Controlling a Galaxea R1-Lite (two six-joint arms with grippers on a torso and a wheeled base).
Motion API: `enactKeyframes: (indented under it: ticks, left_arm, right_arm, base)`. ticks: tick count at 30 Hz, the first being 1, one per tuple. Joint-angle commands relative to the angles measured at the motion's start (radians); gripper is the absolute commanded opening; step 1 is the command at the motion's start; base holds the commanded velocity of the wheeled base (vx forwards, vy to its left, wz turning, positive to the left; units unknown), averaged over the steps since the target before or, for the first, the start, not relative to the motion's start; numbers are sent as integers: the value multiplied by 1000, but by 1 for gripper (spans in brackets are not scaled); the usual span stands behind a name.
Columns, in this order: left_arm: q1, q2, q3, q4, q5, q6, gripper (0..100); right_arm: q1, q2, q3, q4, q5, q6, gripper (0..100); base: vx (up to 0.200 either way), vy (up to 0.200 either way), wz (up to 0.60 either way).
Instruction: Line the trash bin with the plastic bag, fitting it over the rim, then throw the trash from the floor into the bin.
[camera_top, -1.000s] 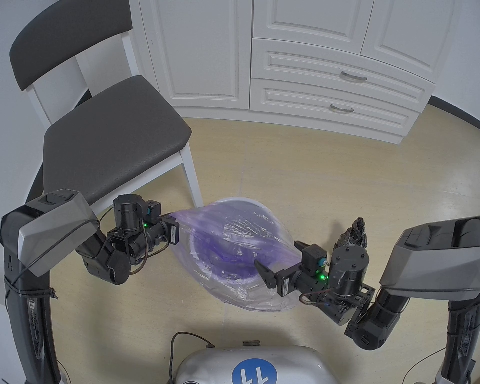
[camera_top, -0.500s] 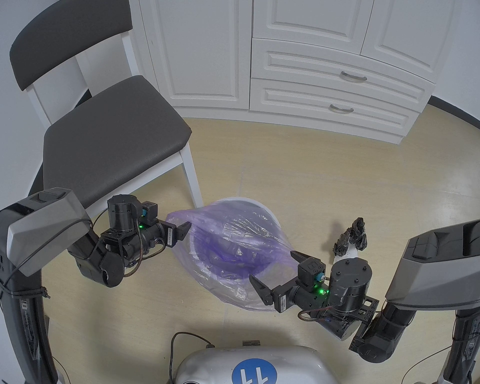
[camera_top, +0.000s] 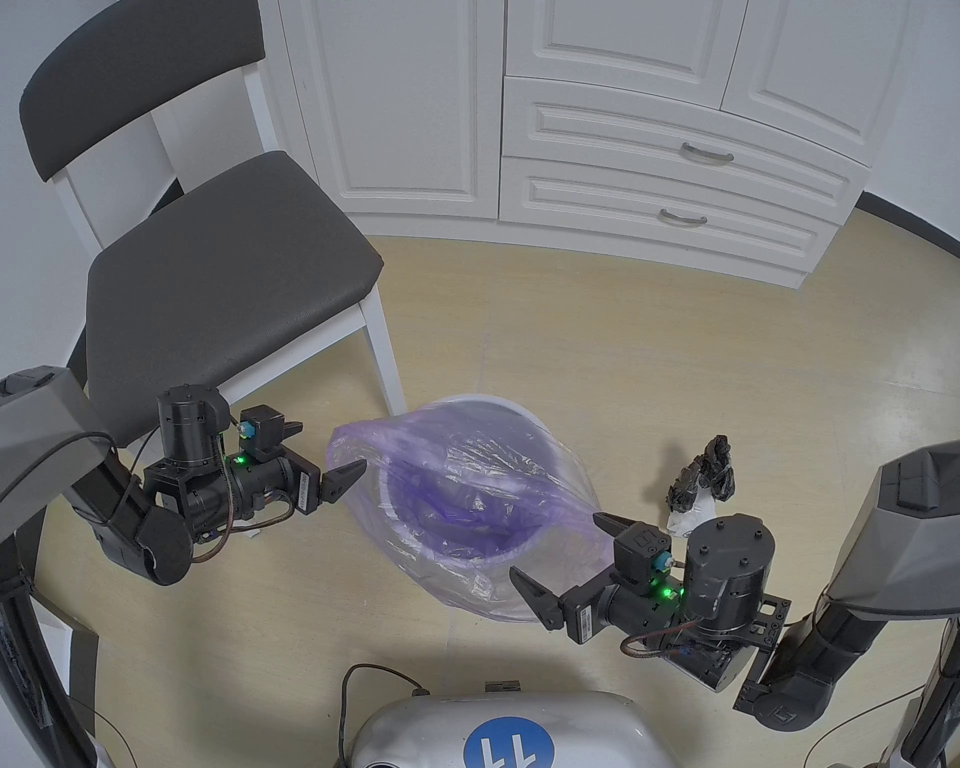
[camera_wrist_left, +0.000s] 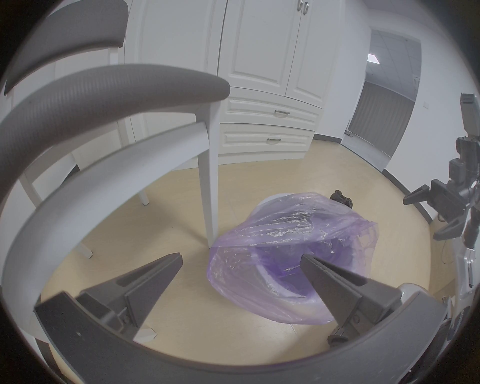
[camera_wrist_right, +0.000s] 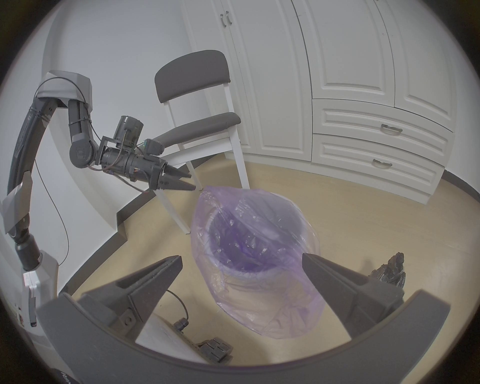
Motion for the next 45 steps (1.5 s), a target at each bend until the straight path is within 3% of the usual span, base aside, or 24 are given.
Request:
enactKeyframes:
  ticks: [1, 10, 19, 28, 31, 35, 40, 45]
  left_arm:
    - [0, -45, 23, -9, -2, 2, 100]
    - [-18, -109, 65, -17, -2, -1, 100]
    - [-38, -140, 76, -71, 4, -10, 100]
    - [-49, -148, 74, -72, 6, -30, 100]
    - [-49, -148, 85, -83, 17, -29, 100]
    - [-46, -140, 102, -164, 38, -58, 100]
    - [-48, -134, 103, -207, 41, -88, 100]
    - [-49, -121, 102, -209, 43, -88, 100]
  right_arm:
    - [12, -32, 20, 8, 0, 4, 100]
    - [-5, -52, 26, 11, -13, 2, 100]
    - [10, -230, 18, 215, -49, 31, 100]
    - [18, -340, -215, 720, -45, 47, 100]
    - [29, -357, -304, 903, -49, -1, 100]
    - [47, -403, -303, 1016, -59, -92, 100]
    - [35, -405, -319, 1042, -89, -268, 100]
    - [59, -351, -301, 1039, -157, -362, 100]
  base:
    - [0, 0, 0]
    - [0, 0, 0]
    - [0, 0, 0]
    - [0, 0, 0]
    - [0, 0, 0]
    - [0, 0, 0]
    - [0, 0, 0]
    - [0, 0, 0]
